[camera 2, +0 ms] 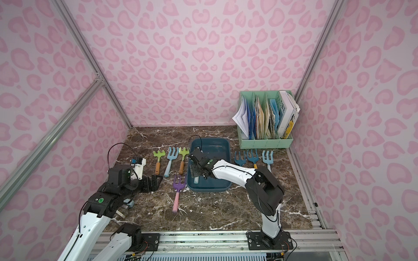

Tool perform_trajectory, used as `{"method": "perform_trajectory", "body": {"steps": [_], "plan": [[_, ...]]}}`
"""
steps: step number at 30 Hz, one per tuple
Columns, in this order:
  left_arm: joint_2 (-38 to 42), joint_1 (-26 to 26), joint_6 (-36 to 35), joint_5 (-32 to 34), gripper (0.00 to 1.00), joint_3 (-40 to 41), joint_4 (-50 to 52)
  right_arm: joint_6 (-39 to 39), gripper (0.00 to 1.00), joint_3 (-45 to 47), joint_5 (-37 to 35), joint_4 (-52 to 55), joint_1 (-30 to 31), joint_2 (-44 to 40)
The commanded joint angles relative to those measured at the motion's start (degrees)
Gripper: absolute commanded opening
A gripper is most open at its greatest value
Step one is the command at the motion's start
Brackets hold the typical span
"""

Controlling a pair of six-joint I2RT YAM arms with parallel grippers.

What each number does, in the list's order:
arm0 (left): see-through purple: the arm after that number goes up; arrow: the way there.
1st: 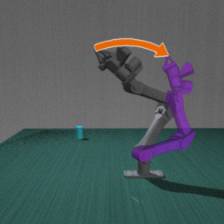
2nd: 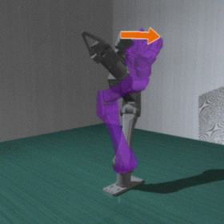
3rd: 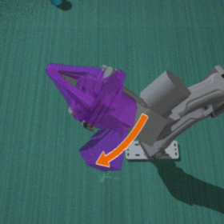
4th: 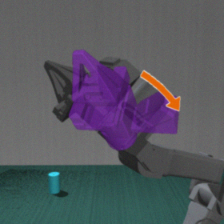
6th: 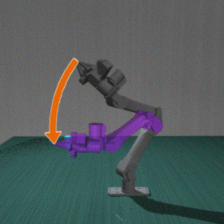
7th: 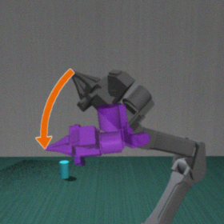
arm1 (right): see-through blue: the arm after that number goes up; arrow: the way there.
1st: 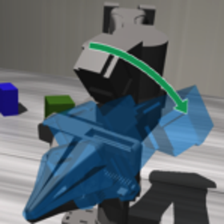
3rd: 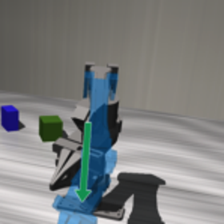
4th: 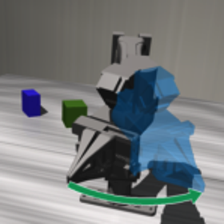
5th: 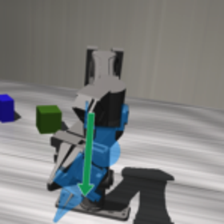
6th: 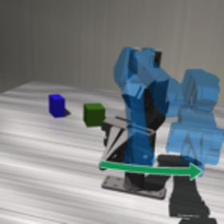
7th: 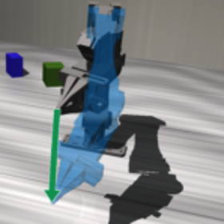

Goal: Take the hand rake out of the storage box
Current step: Pick up the rake from the storage box.

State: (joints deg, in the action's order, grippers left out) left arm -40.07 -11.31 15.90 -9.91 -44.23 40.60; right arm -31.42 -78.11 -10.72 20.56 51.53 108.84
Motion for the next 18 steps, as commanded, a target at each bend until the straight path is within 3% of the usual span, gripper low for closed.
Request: {"method": "perform_trajectory", "body": {"steps": [1,9,18], "plan": [[0.27,-0.24,-0.77,0.6,0.97,0.02,0.27,-1.26,0.73,-1.99,0.26,-1.48,0.02,1.81],[0.31,-0.42,-0.81,0.6,0.97,0.02,0.27,-1.67,0.58,-3.6,1.23,-1.42,0.09,6.59],[0.14,-0.45,-0.86,0.51,0.97,0.02,0.27,-1.69,0.53,-6.74,-0.77,2.38,-0.06,10.72]]}}
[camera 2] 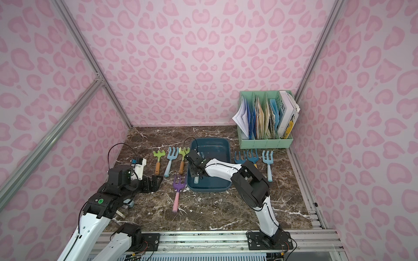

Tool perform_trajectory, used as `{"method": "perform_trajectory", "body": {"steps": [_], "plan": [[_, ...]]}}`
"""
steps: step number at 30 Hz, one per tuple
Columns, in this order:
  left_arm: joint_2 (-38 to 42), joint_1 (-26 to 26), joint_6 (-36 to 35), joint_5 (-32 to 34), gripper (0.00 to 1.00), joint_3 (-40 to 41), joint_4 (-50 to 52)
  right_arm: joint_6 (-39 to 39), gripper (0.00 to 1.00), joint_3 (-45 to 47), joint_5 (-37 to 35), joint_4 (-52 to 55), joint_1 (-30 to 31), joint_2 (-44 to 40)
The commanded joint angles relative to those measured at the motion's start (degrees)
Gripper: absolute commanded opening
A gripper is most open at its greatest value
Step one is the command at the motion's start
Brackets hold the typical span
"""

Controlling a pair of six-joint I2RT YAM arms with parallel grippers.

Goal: Take the hand rake out of the storage box
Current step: Pick up the rake from the storage box.

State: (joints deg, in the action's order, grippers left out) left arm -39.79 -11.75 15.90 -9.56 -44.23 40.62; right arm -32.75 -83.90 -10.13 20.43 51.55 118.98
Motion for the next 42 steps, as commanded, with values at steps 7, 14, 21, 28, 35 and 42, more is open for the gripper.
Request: {"method": "perform_trajectory", "body": {"steps": [7,14,21,28,35,42], "plan": [[-0.2,-0.04,-0.81,0.2,0.97,0.02,0.25,-0.43,0.47,0.07,-0.06,3.63,-1.82,1.04],[-0.29,-0.14,-0.85,0.33,0.97,0.02,0.33,-0.04,0.38,6.33,1.86,1.72,-5.12,-3.34],[-0.38,-0.17,-0.86,0.25,0.97,0.02,0.3,1.92,0.31,13.15,4.15,0.14,-9.2,-9.39],[-0.38,-0.2,-0.86,0.33,0.97,0.03,0.33,5.13,0.37,12.91,5.38,2.12,-10.13,-10.09],[-0.29,-0.15,-0.79,0.33,0.97,0.02,0.34,6.36,0.47,10.11,5.52,5.33,-10.33,-7.88],[-0.2,-0.14,-0.82,0.33,0.97,0.02,0.34,7.77,0.44,3.95,4.33,10.68,-10.34,-3.14]]}}
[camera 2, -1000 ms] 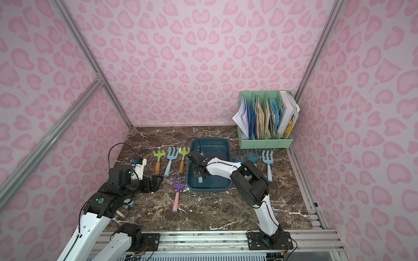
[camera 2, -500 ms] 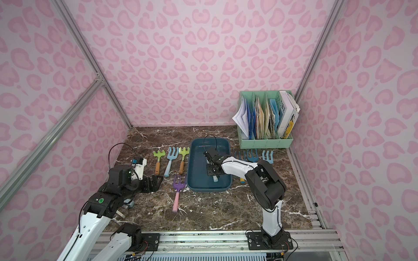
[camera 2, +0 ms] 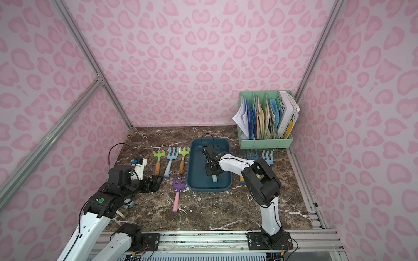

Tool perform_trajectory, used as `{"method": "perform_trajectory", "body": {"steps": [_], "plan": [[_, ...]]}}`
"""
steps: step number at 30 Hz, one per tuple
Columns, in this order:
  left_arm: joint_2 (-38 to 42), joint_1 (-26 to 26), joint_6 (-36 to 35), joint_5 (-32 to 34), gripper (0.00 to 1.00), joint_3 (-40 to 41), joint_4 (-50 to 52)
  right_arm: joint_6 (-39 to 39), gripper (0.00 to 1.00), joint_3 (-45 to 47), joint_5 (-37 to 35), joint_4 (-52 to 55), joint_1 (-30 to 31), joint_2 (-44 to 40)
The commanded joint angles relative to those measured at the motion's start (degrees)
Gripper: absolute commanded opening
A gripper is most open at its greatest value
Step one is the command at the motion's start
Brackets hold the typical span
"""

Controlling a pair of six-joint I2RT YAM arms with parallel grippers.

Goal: Take the hand rake out of the storage box
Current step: Pick up the rake from the storage box, then place the rake at the center of the board.

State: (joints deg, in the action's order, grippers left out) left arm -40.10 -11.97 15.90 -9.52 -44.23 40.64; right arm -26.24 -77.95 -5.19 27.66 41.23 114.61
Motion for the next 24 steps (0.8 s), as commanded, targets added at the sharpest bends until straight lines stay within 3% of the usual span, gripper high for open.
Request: {"method": "perform_trajectory", "body": {"steps": [1,13,24], "plan": [[0.11,0.06,-0.82,0.29,0.97,0.02,0.25,1.36,0.44,-2.57,-0.61,3.91,-0.01,1.76],[0.28,-0.03,-0.91,0.2,0.97,0.02,0.23,1.41,0.3,-5.12,-1.22,6.62,-0.23,4.67],[0.46,-0.09,-0.85,0.11,0.97,0.02,0.23,1.36,0.12,-2.36,2.32,3.59,-0.29,-4.31]]}}
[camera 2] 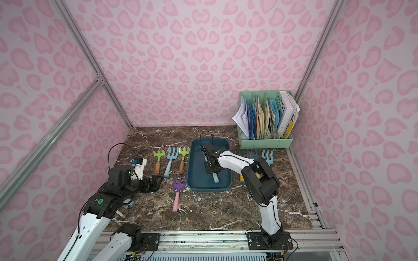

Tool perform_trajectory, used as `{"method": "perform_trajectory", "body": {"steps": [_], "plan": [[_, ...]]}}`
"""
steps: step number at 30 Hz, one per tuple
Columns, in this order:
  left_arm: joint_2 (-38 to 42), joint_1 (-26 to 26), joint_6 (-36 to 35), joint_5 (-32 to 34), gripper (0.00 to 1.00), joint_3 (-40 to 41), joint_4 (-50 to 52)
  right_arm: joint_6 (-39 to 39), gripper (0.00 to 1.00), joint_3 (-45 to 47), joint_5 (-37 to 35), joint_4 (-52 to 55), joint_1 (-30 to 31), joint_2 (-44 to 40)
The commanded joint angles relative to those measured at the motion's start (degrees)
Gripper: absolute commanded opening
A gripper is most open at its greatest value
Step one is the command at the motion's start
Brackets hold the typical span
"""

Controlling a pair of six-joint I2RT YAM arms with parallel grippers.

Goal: Take the hand rake out of the storage box
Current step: Place the rake at the center of the board.

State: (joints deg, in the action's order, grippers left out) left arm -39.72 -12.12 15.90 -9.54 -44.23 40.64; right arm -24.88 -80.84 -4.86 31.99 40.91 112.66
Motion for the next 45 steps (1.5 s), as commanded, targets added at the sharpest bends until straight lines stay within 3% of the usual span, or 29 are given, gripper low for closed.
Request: {"method": "perform_trajectory", "body": {"steps": [1,7,24,33,45], "plan": [[0.0,0.05,-0.81,0.14,0.97,0.02,0.23,0.01,0.11,0.83,2.6,-1.05,0.05,-3.33],[-0.01,-0.07,-0.86,0.14,0.97,0.02,0.23,-0.23,0.1,2.35,5.28,-1.85,0.05,-9.2],[-0.26,-0.42,-0.76,0.22,0.97,0.02,0.23,-1.44,0.07,17.34,11.82,-3.37,-2.84,-33.39],[-0.99,-0.42,-0.77,-0.65,0.97,0.02,0.05,-4.12,0.07,21.27,1.6,10.23,-3.02,-44.51],[-1.32,-0.51,-0.7,-1.45,0.96,0.06,-0.13,-10.93,0.07,29.83,-2.16,16.24,-2.94,-57.6]]}}
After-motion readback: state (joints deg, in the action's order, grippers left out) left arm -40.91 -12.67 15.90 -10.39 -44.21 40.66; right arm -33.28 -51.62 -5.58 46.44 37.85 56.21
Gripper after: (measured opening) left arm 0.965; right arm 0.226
